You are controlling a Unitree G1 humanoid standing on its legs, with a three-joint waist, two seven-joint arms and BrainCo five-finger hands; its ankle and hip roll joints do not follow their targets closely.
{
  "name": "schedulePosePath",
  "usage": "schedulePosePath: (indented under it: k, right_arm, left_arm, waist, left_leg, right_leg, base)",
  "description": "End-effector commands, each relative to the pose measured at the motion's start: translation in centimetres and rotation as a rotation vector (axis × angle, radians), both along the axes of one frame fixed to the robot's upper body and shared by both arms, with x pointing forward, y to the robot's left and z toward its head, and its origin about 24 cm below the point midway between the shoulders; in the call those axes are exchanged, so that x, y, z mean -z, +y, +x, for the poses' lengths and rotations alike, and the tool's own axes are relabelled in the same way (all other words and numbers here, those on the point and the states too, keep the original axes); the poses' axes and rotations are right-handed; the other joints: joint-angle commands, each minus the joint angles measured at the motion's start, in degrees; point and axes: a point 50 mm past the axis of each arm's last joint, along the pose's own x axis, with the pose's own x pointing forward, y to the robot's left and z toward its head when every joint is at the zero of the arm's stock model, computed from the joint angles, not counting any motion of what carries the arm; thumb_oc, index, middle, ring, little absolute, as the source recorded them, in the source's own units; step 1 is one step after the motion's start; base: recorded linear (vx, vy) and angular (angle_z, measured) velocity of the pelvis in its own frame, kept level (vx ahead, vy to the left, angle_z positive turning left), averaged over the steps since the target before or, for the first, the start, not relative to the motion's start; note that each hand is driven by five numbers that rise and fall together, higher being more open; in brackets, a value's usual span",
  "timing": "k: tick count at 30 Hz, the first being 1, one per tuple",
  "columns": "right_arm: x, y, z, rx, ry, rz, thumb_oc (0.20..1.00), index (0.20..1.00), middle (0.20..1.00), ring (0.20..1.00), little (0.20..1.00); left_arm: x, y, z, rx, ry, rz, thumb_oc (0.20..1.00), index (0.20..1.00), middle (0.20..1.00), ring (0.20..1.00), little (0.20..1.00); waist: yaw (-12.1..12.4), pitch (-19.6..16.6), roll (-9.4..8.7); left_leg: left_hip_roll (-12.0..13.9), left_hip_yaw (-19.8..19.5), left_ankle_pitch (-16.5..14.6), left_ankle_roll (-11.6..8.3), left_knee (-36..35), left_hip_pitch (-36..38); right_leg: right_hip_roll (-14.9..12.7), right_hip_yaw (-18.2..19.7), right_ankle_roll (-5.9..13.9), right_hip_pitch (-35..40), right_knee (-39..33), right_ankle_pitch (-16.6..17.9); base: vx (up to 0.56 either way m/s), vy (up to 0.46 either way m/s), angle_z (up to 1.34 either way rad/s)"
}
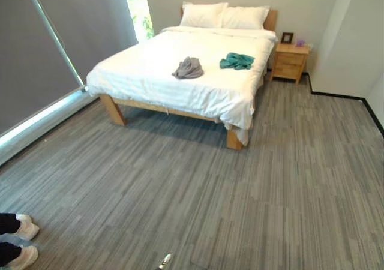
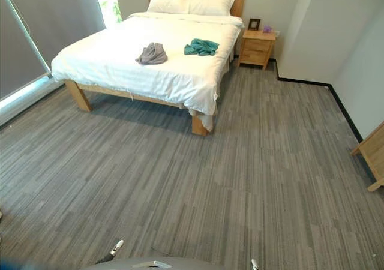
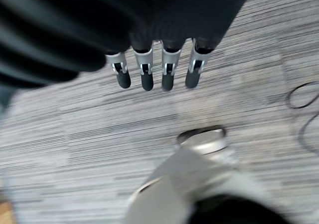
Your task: Pick up bed clothes into laundry basket.
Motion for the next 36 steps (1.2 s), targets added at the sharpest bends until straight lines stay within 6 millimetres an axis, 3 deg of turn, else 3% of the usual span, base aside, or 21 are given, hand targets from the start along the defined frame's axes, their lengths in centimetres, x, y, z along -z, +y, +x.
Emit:
schedulePosePath:
  k: [1, 7, 9, 10, 11, 12, 14, 15, 16, 17, 18, 20, 23, 24, 25, 26, 32, 36]
  right_arm:
    - [-0.2, -0.7, 2.0, 0.01, -0.056, -0.015, 1.0, 1.0, 1.0, 1.0, 1.0]
    - [-0.4, -1.3, 1.9, 0.084, -0.062, -0.029, 1.0, 1.0, 1.0, 1.0, 1.0]
    - [-0.6, -2.0, 2.5, 0.166, -0.103, -0.034, 1.0, 1.0, 1.0, 1.0, 1.0]
    - [-1.8, -4.4, 5.7, 0.282, -0.256, -0.067, 1.0, 1.0, 1.0, 1.0, 1.0]
    - [-2.5, -5.3, 7.0, 0.298, -0.321, -0.093, 1.0, 1.0, 1.0, 1.0, 1.0]
    - [-5.0, -7.1, 10.9, 0.283, -0.518, -0.15, 1.0, 1.0, 1.0, 1.0, 1.0]
    - [-8.4, -8.2, 14.1, 0.197, -0.705, -0.213, 1.0, 1.0, 1.0, 1.0, 1.0]
    - [-12.2, -8.5, 16.4, 0.117, -0.889, -0.261, 1.0, 1.0, 1.0, 1.0, 1.0]
    - [-12.1, -8.5, 16.3, 0.117, -0.886, -0.261, 1.0, 1.0, 1.0, 1.0, 1.0]
    - [-14.9, -8.5, 17.3, 0.032, -1.007, -0.319, 1.0, 1.0, 1.0, 1.0, 1.0]
    - [-14.9, -8.5, 17.3, 0.032, -1.007, -0.319, 1.0, 1.0, 1.0, 1.0, 1.0]
    - [-17.8, -7.5, 18.4, -0.049, -1.158, -0.357, 1.0, 1.0, 1.0, 1.0, 1.0]
    - [-18.9, -6.5, 18.8, -0.134, -1.207, -0.381, 1.0, 1.0, 1.0, 1.0, 1.0]
    - [-19.0, -5.2, 18.9, -0.191, -1.223, -0.363, 1.0, 1.0, 1.0, 1.0, 1.0]
    - [-19.0, -5.2, 18.9, -0.191, -1.222, -0.363, 1.0, 1.0, 1.0, 1.0, 1.0]
    - [-18.4, -3.1, 18.9, -0.256, -1.216, -0.283, 1.0, 1.0, 1.0, 1.0, 1.0]
    - [-16.3, -0.5, 18.2, -0.362, -1.136, -0.15, 1.0, 1.0, 1.0, 1.0, 1.0]
    - [-16.4, -0.2, 18.3, -0.413, -1.132, -0.141, 1.0, 1.0, 1.0, 1.0, 1.0]
  left_arm:
    - [-0.5, -1.6, 4.2, -0.015, -0.118, -0.049, 1.0, 1.0, 1.0, 1.0, 1.0]
    - [-0.5, -1.9, 4.3, -0.04, -0.129, -0.059, 1.0, 1.0, 1.0, 1.0, 1.0]
    - [-0.9, -1.8, 5.4, -0.053, -0.171, -0.064, 1.0, 1.0, 1.0, 1.0, 1.0]
    - [-2.3, -1.7, 8.6, -0.08, -0.312, -0.11, 1.0, 1.0, 1.0, 1.0, 1.0]
    - [-3.3, -1.6, 10.1, -0.065, -0.394, -0.124, 1.0, 1.0, 1.0, 1.0, 1.0]
    - [-6.6, -0.8, 13.4, -0.039, -0.604, -0.138, 1.0, 1.0, 1.0, 1.0, 1.0]
    - [-9.8, 0.0, 15.1, -0.012, -0.765, -0.145, 1.0, 1.0, 1.0, 1.0, 1.0]
    - [-12.6, 0.5, 16.0, -0.005, -0.891, -0.158, 1.0, 1.0, 1.0, 1.0, 1.0]
    - [-12.6, 0.6, 15.9, -0.005, -0.889, -0.158, 1.0, 1.0, 1.0, 1.0, 1.0]
    - [-14.7, 0.8, 16.5, 0.04, -0.977, -0.138, 1.0, 1.0, 1.0, 1.0, 1.0]
    - [-14.7, 0.8, 16.5, 0.04, -0.977, -0.138, 1.0, 1.0, 1.0, 1.0, 1.0]
    - [-17.3, 0.4, 17.3, 0.082, -1.098, -0.115, 1.0, 1.0, 1.0, 1.0, 1.0]
    - [-18.9, -0.2, 17.8, 0.083, -1.172, -0.153, 1.0, 1.0, 1.0, 1.0, 1.0]
    - [-19.4, -0.5, 17.8, 0.092, -1.198, -0.161, 1.0, 1.0, 1.0, 1.0, 1.0]
    - [-19.4, -0.5, 17.8, 0.092, -1.197, -0.16, 1.0, 1.0, 1.0, 1.0, 1.0]
    - [-19.3, -1.1, 17.7, 0.072, -1.196, -0.202, 1.0, 1.0, 1.0, 1.0, 1.0]
    - [-18.7, -2.1, 17.6, 0.088, -1.166, -0.228, 1.0, 1.0, 1.0, 1.0, 1.0]
    - [-18.9, -1.9, 17.6, 0.08, -1.175, -0.216, 1.0, 1.0, 1.0, 1.0, 1.0]
  waist:
    - [-1.0, 2.8, -0.69]
    - [-1.4, 2.7, -0.58]
    - [-1.6, 2.7, -0.51]
    - [-1.9, 2.6, -0.26]
    - [-1.9, 2.6, -0.17]
    - [-2.1, 3.0, 0.05]
    - [-2.1, 3.0, 0.08]
    - [-2.2, 3.1, 0.05]
    - [-2.2, 3.0, 0.03]
    - [-2.3, 3.1, 0.01]
    - [-2.3, 3.1, 0.01]
    - [-2.1, 3.2, -0.06]
    - [-2.0, 3.3, -0.12]
    - [-2.0, 3.5, -0.24]
    - [-2.0, 3.5, -0.27]
    - [-1.9, 3.8, -0.39]
    - [-1.6, 4.7, -0.84]
    - [-1.4, 5.3, -1.13]
  left_leg:
    - [1.5, -3.0, 3.8, -4.74, -5.9, 5.9]
    - [1.2, -2.8, 3.3, -4.57, -5.9, 6.4]
    - [1.2, -2.7, 3.2, -4.58, -5.9, 6.5]
    - [1.2, -2.5, 3.1, -4.63, -5.9, 6.6]
    - [1.2, -2.4, 3.1, -4.63, -5.9, 6.7]
    - [1.3, -2.3, 3.2, -4.68, -5.9, 6.8]
    - [1.2, -2.3, 3.5, -4.67, -5.9, 6.3]
    - [1.2, -2.2, 3.6, -4.63, -5.9, 6.2]
    - [1.2, -2.2, 3.5, -4.63, -5.9, 6.2]
    - [1.1, -2.1, 3.4, -4.53, -5.9, 6.3]
    - [1.1, -2.1, 3.4, -4.53, -5.9, 6.3]
    - [1.1, -2.2, 3.1, -4.28, -5.9, 6.4]
    - [1.1, -2.2, 2.9, -4.17, -5.9, 6.5]
    - [1.1, -2.2, 2.8, -4.1, -5.9, 6.7]
    - [1.1, -2.2, 2.8, -4.1, -5.9, 6.7]
    - [1.2, -2.0, 2.8, -4.08, -5.9, 6.8]
    - [1.1, -1.9, 2.7, -4.05, -5.9, 6.8]
    - [0.7, -1.8, 2.6, -3.77, -5.9, 6.2]
  right_leg:
    - [-3.8, -1.5, 8.27, 11.3, -17.1, 12.3]
    - [-3.9, -1.2, 8.32, 11.9, -17.4, 12.4]
    - [-3.9, -1.2, 8.37, 11.8, -17.4, 12.5]
    - [-3.9, -1.1, 8.55, 11.7, -17.5, 12.6]
    - [-3.9, -1.0, 8.64, 11.8, -17.5, 12.7]
    - [-3.8, -1.0, 8.92, 11.8, -17.5, 12.9]
    - [-3.8, -1.0, 9.09, 11.3, -17.6, 13.3]
    - [-3.9, -0.9, 9.21, 11.1, -17.6, 13.5]
    - [-3.9, -0.9, 9.22, 11.1, -17.6, 13.5]
    - [-3.9, -0.8, 9.33, 11.2, -17.6, 13.6]
    - [-3.9, -0.8, 9.33, 11.2, -17.6, 13.6]
    - [-4.0, -0.9, 9.33, 11.3, -17.7, 13.4]
    - [-4.1, -0.9, 9.26, 11.4, -17.7, 13.3]
    - [-4.0, -0.8, 9.12, 11.5, -17.7, 13.2]
    - [-4.0, -0.8, 9.12, 11.5, -17.7, 13.2]
    - [-4.0, -0.7, 8.97, 11.6, -17.8, 13.1]
    - [-4.0, -0.7, 8.98, 11.6, -18.0, 13.1]
    - [-4.4, -0.6, 9.44, 11.0, -18.0, 13.6]
  base:
    - [0.0, 0.011, -0.11]
    - [0.0, 0.007, 0.0]
    - [0.0, 0.0, 0.0]
    - [0.01, 0.029, -0.03]
    - [0.0, 0.044, -0.04]
    - [-0.02, 0.03, -0.06]
    - [-0.03, 0.026, -0.12]
    - [-0.02, 0.018, -0.07]
    - [0.0, 0.0, 0.0]
    - [0.0, 0.0, 0.0]
    - [0.0, 0.0, 0.0]
    - [0.0, 0.0, 0.0]
    - [0.0, 0.0, 0.0]
    - [0.0, 0.0, 0.0]
    - [0.0, 0.0, 0.0]
    - [0.0, -0.001, -0.03]
    - [0.0, 0.006, -0.05]
    - [0.01, 0.053, 0.01]
